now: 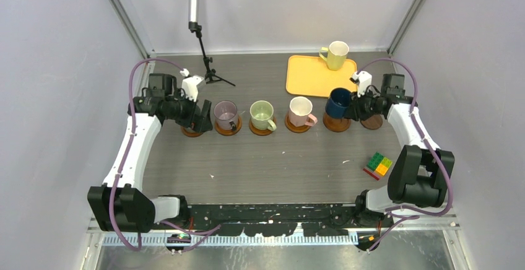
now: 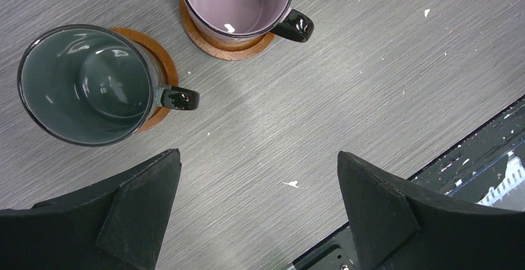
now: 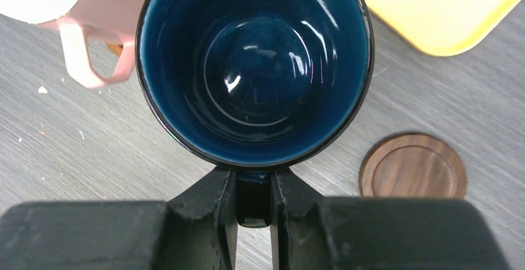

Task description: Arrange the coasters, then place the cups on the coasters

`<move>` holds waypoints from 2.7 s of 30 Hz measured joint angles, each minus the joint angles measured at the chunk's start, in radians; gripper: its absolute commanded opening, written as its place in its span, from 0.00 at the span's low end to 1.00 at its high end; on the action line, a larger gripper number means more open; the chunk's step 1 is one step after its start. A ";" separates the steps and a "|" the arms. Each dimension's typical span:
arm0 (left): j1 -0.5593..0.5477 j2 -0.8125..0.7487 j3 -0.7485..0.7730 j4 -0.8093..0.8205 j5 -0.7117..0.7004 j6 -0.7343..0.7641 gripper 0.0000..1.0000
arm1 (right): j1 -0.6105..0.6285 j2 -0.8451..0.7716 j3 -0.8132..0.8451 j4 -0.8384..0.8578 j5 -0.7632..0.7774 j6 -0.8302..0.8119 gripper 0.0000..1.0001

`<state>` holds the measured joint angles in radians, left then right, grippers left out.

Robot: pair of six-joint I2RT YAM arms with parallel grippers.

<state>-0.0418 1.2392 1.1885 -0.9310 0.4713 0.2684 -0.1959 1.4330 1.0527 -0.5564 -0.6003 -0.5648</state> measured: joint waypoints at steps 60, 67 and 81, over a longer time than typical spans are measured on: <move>-0.004 0.048 0.037 -0.006 -0.027 0.003 1.00 | 0.008 0.018 0.243 -0.194 0.092 -0.054 0.80; -0.004 0.047 0.037 -0.005 -0.037 0.003 1.00 | 0.128 0.254 0.593 -0.117 0.286 0.192 0.80; -0.004 -0.004 0.037 -0.013 -0.080 0.029 1.00 | 0.369 0.771 1.095 0.019 0.729 0.323 0.80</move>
<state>-0.0456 1.2350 1.2259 -0.9436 0.3912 0.2977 0.1730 2.2040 2.1475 -0.5373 0.1291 -0.2413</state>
